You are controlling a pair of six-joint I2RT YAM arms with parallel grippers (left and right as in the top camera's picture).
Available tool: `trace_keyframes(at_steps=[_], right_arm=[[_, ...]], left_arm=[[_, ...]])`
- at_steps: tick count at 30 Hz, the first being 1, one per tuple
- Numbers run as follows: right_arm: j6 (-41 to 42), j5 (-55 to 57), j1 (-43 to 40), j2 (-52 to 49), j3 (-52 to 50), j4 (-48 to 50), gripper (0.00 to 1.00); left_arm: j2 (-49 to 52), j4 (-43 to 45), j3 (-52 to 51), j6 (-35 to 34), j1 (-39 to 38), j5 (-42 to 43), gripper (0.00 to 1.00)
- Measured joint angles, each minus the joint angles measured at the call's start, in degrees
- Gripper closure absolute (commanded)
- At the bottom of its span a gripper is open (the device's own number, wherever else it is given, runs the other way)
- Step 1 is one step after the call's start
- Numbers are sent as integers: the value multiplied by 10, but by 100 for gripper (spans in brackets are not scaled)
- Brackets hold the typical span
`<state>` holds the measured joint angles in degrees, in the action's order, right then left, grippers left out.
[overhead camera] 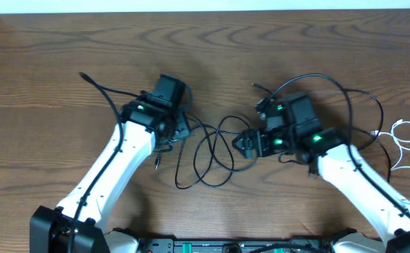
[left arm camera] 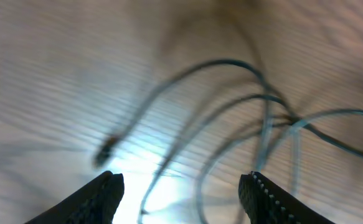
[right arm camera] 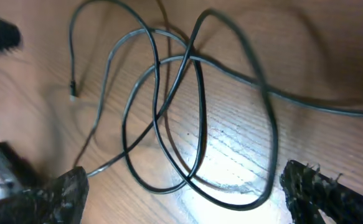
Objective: Untangle cables
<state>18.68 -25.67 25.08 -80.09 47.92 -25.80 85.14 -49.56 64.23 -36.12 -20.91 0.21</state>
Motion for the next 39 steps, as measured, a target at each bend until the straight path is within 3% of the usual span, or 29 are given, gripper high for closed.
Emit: trace_keyframes(at_steps=[7, 18, 31, 39], right_arm=[[26, 126, 106, -5, 0, 46, 5], [83, 216, 203, -88, 0, 127, 1], [168, 273, 177, -153, 0, 155, 1], [193, 274, 142, -159, 0, 138, 1]], left_arm=[[3, -5, 0, 62, 42, -20, 35], [88, 31, 0, 135, 46, -3, 35], [224, 93, 2, 204, 47, 211, 42], [244, 84, 2, 281, 47, 368, 38]])
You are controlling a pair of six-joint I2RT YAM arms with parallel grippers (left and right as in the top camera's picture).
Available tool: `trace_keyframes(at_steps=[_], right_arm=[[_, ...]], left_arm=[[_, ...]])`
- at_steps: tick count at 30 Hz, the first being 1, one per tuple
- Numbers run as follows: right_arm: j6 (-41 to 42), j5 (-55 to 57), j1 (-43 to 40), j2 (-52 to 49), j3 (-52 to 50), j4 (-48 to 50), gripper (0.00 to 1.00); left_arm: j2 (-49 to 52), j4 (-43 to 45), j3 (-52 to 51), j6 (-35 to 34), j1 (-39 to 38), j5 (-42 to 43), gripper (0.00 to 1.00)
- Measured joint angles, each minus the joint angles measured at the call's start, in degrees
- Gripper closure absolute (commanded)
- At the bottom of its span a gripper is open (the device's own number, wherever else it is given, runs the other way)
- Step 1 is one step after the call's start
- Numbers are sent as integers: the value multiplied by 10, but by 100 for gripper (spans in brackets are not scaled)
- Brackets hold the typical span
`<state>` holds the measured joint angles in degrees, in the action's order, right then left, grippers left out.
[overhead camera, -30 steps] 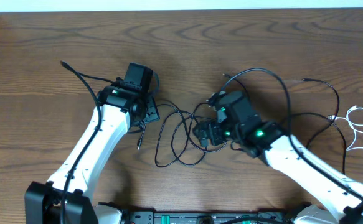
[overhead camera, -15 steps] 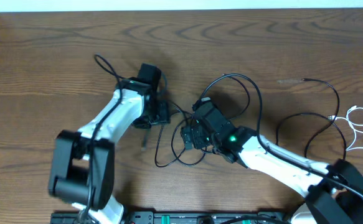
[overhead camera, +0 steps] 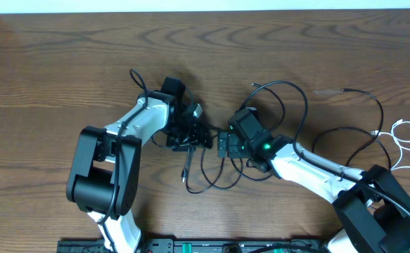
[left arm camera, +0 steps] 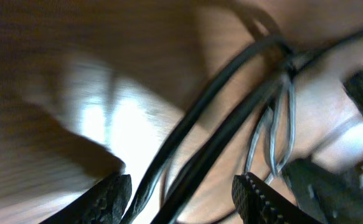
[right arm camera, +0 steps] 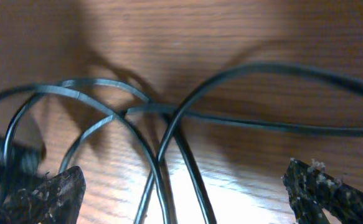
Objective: Untangle cables
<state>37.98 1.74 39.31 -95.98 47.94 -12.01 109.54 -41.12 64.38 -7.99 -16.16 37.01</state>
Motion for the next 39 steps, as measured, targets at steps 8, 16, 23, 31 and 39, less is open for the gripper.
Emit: trace_keyframes(at_steps=[8, 16, 23, 31, 39], right_arm=[[3, -35, -37, 0, 0, -3, 1], [-11, -45, -28, 0, 0, 0, 8], [1, 15, 16, -6, 1, 40, 8], [20, 101, 63, -64, 14, 70, 35], [23, 151, 61, -92, 55, -10, 99]], left_arm=[[-16, -27, -1, 36, 0, 21, 15], [-201, 6, 3, -13, 0, -76, 15], [-327, 7, 6, -113, 0, -253, 14], [-335, -27, 6, -152, 0, -319, 14], [-330, -47, 5, -160, 0, -329, 14]])
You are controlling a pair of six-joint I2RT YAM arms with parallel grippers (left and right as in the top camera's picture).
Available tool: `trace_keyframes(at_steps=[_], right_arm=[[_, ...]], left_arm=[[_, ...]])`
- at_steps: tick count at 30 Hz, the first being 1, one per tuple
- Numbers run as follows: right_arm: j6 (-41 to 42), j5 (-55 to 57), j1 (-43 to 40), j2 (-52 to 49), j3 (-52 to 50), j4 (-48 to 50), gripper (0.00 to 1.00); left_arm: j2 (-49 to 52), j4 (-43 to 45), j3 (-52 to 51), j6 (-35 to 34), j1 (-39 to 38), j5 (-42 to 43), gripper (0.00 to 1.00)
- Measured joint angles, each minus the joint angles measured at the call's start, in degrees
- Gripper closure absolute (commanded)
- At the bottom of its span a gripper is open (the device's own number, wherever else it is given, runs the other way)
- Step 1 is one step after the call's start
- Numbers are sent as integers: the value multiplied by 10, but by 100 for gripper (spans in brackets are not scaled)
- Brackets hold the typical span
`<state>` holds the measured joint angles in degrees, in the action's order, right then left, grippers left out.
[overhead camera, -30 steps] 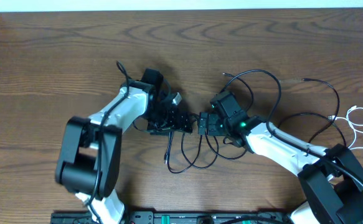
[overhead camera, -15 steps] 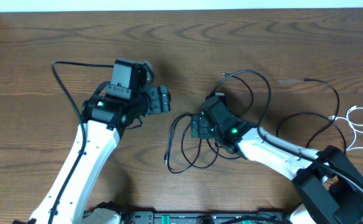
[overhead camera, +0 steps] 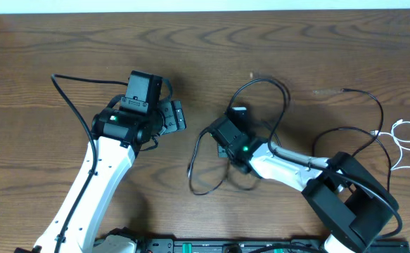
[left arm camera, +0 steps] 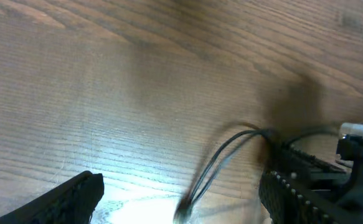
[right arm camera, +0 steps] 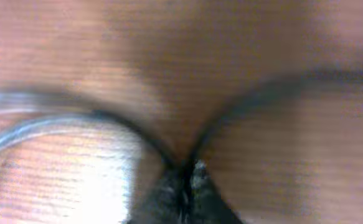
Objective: Untangle cables
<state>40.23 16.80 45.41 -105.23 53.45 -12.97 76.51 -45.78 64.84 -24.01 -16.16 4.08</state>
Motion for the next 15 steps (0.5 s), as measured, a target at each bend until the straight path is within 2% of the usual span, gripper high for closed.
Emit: trace_keyframes(at_steps=[5, 6, 7, 10, 15], right_arm=[[-23, -35, -23, -5, 52, -135, 98], [-32, -45, -29, -7, 62, -155, 91], [-43, -56, -36, -9, 71, -173, 71], [-82, -99, -52, -13, 82, -192, 46], [-138, -153, -60, -13, 90, -211, 43]], left_arm=[[0, 1, 0, 0, 0, 0, 14], [0, 1, 0, 0, 0, 0, 14], [0, 1, 0, 0, 0, 0, 14], [0, 1, -1, 0, 0, -2, 14], [0, 1, -1, 0, 0, -2, 14]])
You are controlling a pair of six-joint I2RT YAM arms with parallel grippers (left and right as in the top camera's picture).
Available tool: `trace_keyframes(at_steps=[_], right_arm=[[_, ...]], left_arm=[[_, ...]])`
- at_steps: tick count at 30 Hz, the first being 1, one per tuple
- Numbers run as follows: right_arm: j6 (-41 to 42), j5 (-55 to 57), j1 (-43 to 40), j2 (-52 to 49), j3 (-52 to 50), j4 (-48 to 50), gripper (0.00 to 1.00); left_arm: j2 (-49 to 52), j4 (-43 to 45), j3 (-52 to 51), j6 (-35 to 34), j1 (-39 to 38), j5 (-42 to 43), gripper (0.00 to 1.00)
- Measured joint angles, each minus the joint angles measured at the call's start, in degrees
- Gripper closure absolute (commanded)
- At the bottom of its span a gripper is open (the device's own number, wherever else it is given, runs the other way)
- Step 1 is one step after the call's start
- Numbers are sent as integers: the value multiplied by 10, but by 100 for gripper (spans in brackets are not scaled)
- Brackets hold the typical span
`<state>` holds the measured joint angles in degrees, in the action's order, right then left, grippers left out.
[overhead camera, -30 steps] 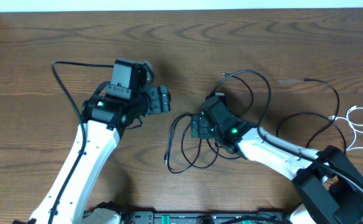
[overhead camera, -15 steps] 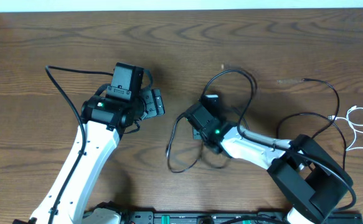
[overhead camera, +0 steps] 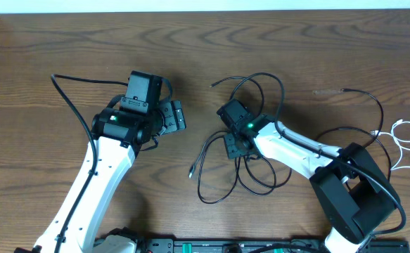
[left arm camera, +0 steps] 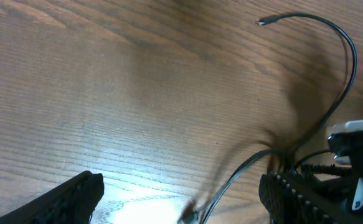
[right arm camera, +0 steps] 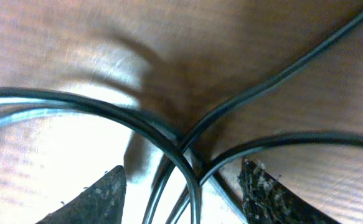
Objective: Untangle cables
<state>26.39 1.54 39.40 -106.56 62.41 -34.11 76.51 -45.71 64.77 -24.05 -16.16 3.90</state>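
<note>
A tangle of black cable (overhead camera: 241, 167) lies in loops at the table's middle. One free end (overhead camera: 214, 84) points up-left and a plug end (overhead camera: 192, 172) lies at the lower left. My right gripper (overhead camera: 234, 145) sits low on the tangle. In the right wrist view it (right arm camera: 182, 171) is open, with several crossing strands (right arm camera: 187, 140) between its fingers (right arm camera: 100, 199). My left gripper (overhead camera: 174, 116) hovers left of the tangle. It (left arm camera: 181, 180) is wide open and holds nothing. A blurred strand (left arm camera: 231, 180) shows between its fingers, down on the table.
More black cable (overhead camera: 359, 112) trails to the right, with an end (overhead camera: 344, 90) at the back right. A white cable (overhead camera: 408, 144) lies at the right edge. A power strip (overhead camera: 226, 246) runs along the front edge. Bare wood (overhead camera: 85, 42) stretches behind and left.
My right gripper was shut on the cable and is now open over the crossing strands, a little further right. The loops have shifted and a free end now points up-left. The left arm is unmoved.
Both grippers stood open on either side of the tangle. Then both were low at its centre, strands between their open fingers. Then the left was back at the left, open, while the right was shut on the cable. Now the right is open.
</note>
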Motion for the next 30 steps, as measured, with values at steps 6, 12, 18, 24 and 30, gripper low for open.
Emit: trace_keyframes(at_steps=[6, 12, 18, 24, 30], right_arm=[[-31, -10, 0, 0, 1, -10, 53], [-41, -21, 0, 0, 2, -21, 42], [-45, -29, 1, 2, 2, -7, 13], [-45, -25, 0, 1, 1, 25, 16], [-51, 6, 7, 1, -6, 29, 20]], left_arm=[[0, 0, 0, 0, 0, 0, 14], [0, -7, 0, 0, 0, 0, 14], [0, -11, 0, 0, 0, 0, 13], [0, -12, 0, -2, 0, 0, 2], [0, -12, 0, -2, 0, 0, 2]])
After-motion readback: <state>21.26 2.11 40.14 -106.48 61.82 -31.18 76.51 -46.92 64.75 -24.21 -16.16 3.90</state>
